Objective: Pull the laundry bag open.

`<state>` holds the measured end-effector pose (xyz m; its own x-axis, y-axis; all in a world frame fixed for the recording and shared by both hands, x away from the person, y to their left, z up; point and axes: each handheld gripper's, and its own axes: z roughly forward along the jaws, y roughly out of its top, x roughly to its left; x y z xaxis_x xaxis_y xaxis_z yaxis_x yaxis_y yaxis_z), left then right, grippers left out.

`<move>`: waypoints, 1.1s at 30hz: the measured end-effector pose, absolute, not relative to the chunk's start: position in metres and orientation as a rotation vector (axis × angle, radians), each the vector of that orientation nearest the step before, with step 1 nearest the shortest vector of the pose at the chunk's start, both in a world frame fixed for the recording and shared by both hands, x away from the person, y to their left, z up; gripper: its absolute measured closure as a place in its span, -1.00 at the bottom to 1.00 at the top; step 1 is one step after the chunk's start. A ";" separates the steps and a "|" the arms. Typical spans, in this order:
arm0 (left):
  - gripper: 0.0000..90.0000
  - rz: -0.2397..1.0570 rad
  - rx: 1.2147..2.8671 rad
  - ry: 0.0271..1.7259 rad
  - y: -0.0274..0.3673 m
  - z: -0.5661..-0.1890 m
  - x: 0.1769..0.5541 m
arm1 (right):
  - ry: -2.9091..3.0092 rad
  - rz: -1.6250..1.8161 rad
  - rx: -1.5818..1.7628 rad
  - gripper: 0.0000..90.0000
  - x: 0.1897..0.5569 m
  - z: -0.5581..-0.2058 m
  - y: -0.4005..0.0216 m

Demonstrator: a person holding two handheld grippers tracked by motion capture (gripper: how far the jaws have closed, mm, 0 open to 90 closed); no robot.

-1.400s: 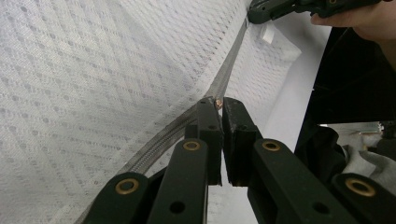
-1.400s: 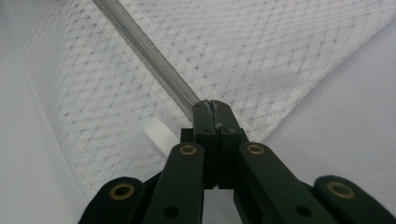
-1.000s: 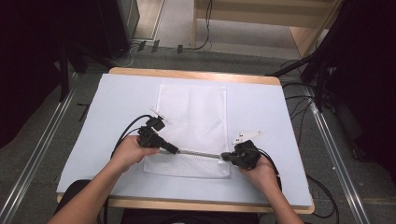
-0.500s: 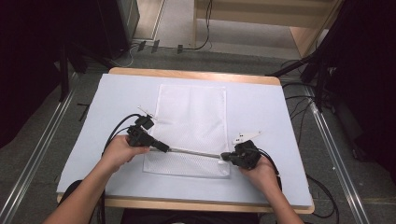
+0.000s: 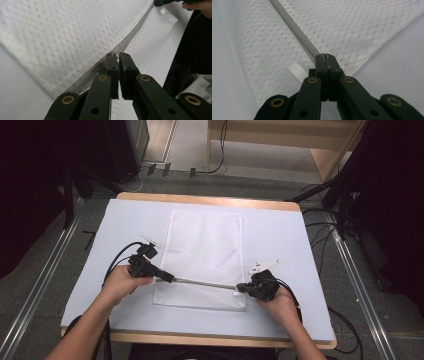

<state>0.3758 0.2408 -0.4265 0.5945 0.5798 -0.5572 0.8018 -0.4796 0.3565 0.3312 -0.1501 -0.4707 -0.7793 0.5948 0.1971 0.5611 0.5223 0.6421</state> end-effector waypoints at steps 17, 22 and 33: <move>0.96 -0.455 2.181 1.199 0.297 -0.431 0.370 | 2.724 1.120 1.040 1.00 0.335 -0.471 -0.151; 0.96 -0.452 2.188 1.201 0.298 -0.432 0.370 | 2.728 1.124 1.040 1.00 0.335 -0.471 -0.152; 0.93 -0.428 2.169 1.173 0.301 -0.435 0.362 | 2.740 1.115 1.039 1.00 0.336 -0.470 -0.151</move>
<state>0.3620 0.3007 -0.4354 0.5511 0.6305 -0.5465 0.8343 -0.4066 0.3722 0.3360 -0.1515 -0.4698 -0.7802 0.5816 0.2302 0.5771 0.5272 0.6238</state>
